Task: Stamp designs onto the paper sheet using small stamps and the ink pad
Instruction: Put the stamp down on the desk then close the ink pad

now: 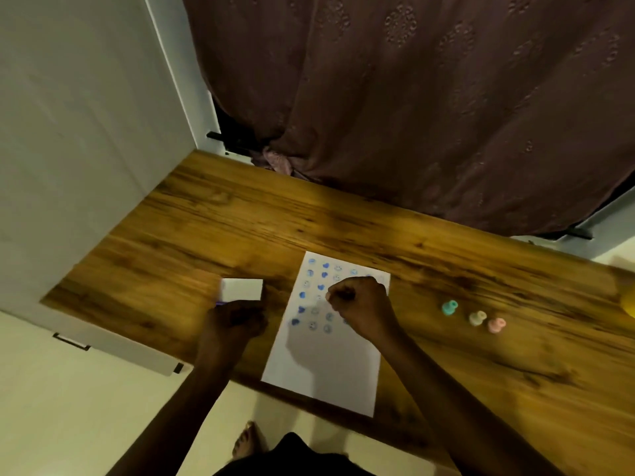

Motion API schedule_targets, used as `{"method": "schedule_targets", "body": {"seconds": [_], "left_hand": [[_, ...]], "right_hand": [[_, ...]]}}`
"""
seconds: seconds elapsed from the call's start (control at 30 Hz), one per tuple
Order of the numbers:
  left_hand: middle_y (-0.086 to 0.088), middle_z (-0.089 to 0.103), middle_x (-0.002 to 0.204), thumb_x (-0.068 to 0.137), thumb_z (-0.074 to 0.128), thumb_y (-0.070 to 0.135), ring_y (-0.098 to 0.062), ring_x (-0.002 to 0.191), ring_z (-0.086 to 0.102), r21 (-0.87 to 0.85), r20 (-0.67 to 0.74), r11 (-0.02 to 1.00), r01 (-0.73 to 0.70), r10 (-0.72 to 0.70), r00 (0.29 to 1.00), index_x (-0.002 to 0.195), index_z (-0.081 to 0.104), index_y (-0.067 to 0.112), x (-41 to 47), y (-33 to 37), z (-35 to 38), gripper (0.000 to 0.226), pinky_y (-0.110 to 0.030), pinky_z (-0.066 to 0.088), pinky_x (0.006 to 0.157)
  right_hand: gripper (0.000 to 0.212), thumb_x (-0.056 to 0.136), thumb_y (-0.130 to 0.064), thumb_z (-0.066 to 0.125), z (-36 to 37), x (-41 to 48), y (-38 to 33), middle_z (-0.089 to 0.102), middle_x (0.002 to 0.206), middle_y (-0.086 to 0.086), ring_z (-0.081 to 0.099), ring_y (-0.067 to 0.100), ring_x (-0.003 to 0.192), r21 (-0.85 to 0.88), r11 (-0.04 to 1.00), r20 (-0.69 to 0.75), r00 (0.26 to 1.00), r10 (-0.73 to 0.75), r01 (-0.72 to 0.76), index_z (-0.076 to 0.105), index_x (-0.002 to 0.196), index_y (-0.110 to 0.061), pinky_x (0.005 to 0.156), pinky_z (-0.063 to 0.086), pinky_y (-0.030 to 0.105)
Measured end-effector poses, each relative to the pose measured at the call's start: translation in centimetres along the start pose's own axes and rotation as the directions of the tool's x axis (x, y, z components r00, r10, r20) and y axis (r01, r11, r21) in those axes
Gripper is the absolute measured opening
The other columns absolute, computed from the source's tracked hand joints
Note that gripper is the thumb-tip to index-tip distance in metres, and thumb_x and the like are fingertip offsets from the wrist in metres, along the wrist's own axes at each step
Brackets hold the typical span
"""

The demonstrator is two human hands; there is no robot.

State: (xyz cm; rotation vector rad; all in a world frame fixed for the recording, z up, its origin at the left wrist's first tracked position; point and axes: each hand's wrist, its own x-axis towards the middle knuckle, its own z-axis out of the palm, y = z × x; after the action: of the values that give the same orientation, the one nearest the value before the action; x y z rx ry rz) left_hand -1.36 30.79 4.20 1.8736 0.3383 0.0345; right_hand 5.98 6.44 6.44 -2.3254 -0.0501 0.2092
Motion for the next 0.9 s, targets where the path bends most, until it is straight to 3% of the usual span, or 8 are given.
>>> {"method": "schedule_targets", "body": {"seconds": [0.17, 0.3, 0.37, 0.47, 0.6, 0.7, 0.77, 0.9], "left_hand": [[0.015, 0.081, 0.078, 0.087, 0.078, 0.007, -0.018, 0.075, 0.080, -0.033, -0.069, 0.999, 0.007, -0.009, 0.998, 0.088, 0.078, 0.035, 2.2, -2.0, -4.9, 0.028, -0.021, 0.062, 0.062], [0.011, 0.080, 0.073, 0.079, 0.078, 0.020, -0.014, 0.069, 0.077, 0.012, -0.094, 1.000, 0.021, -0.019, 0.995, 0.080, 0.078, 0.032, 4.1, -3.4, -7.3, 0.011, -0.031, 0.060, 0.066], [0.011, 0.077, 0.072, 0.082, 0.079, 0.013, -0.010, 0.070, 0.074, 0.076, -0.081, 0.997, 0.006, 0.000, 0.997, 0.083, 0.078, 0.027, 5.1, -4.1, -8.1, 0.014, -0.029, 0.060, 0.068], [0.006, 0.075, 0.087, 0.085, 0.077, 0.003, -0.008, 0.080, 0.071, 0.157, -0.070, 0.988, -0.009, 0.020, 0.997, 0.094, 0.079, 0.013, 6.4, -5.1, -8.7, 0.013, -0.023, 0.053, 0.071], [0.020, 0.068, 0.076, 0.085, 0.075, 0.003, 0.007, 0.074, 0.064, 0.217, 0.002, 0.976, 0.023, -0.024, 1.000, 0.083, 0.075, 0.017, 8.1, -5.6, -9.2, 0.015, -0.007, 0.045, 0.062], [0.012, 0.072, 0.062, 0.079, 0.071, 0.011, -0.006, 0.062, 0.070, 0.237, 0.054, 0.971, 0.005, -0.018, 0.998, 0.067, 0.073, 0.012, 9.3, -5.9, -9.3, 0.013, -0.024, 0.057, 0.062], [0.005, 0.075, 0.068, 0.083, 0.071, 0.011, -0.007, 0.064, 0.071, 0.242, 0.075, 0.970, -0.027, 0.009, 0.997, 0.073, 0.076, 0.010, 9.8, -6.2, -9.2, 0.011, -0.027, 0.057, 0.064], [0.008, 0.071, 0.076, 0.088, 0.072, 0.004, 0.009, 0.065, 0.064, 0.248, 0.112, 0.965, -0.087, 0.061, 0.992, 0.085, 0.073, 0.022, 10.1, -6.4, -9.1, 0.018, -0.006, 0.049, 0.058]], "right_hand": [[0.012, 0.088, -0.027, 0.076, 4.3, 1.2, -2.3, 0.081, 0.090, -0.001, 0.075, 0.011, 0.080, 0.092, 0.992, 0.068, 0.995, 0.078, -0.084, 0.081, 0.092, -0.018, 0.083, 0.064, 0.037], [0.011, 0.088, -0.027, 0.077, 7.3, 2.1, -4.2, 0.078, 0.077, -0.001, 0.075, 0.012, 0.067, 0.121, 0.983, 0.100, 0.986, 0.130, -0.141, 0.080, 0.088, -0.017, 0.071, 0.065, 0.032], [0.010, 0.088, -0.027, 0.078, 8.9, 2.6, -4.9, 0.078, 0.078, 0.000, 0.075, 0.013, 0.070, 0.121, 0.980, 0.104, 0.984, 0.147, -0.159, 0.079, 0.089, -0.017, 0.066, 0.064, 0.028], [0.012, 0.087, -0.026, 0.078, 10.6, 3.3, -5.6, 0.079, 0.090, 0.004, 0.075, 0.018, 0.082, 0.102, 0.978, 0.094, 0.980, 0.175, -0.184, 0.079, 0.095, -0.016, 0.077, 0.063, 0.032], [0.014, 0.086, -0.026, 0.078, 12.6, 4.2, -6.7, 0.080, 0.093, 0.003, 0.074, 0.017, 0.081, 0.004, 0.985, 0.043, 0.984, 0.175, -0.175, 0.081, 0.096, -0.016, 0.079, 0.062, 0.033], [0.014, 0.085, -0.026, 0.078, 13.7, 4.8, -7.0, 0.079, 0.093, 0.004, 0.073, 0.018, 0.079, -0.029, 0.983, 0.044, 0.982, 0.183, -0.182, 0.081, 0.093, -0.014, 0.078, 0.062, 0.032], [0.015, 0.084, -0.027, 0.080, 14.2, 5.0, -7.2, 0.078, 0.091, 0.005, 0.073, 0.019, 0.080, -0.054, 0.979, 0.049, 0.979, 0.197, -0.195, 0.080, 0.090, -0.013, 0.078, 0.062, 0.032], [0.009, 0.082, -0.020, 0.081, 14.9, 5.0, -7.2, 0.077, 0.096, 0.005, 0.073, 0.020, 0.090, -0.061, 0.974, 0.033, 0.975, 0.219, -0.217, 0.078, 0.088, -0.013, 0.085, 0.060, 0.033]]}}
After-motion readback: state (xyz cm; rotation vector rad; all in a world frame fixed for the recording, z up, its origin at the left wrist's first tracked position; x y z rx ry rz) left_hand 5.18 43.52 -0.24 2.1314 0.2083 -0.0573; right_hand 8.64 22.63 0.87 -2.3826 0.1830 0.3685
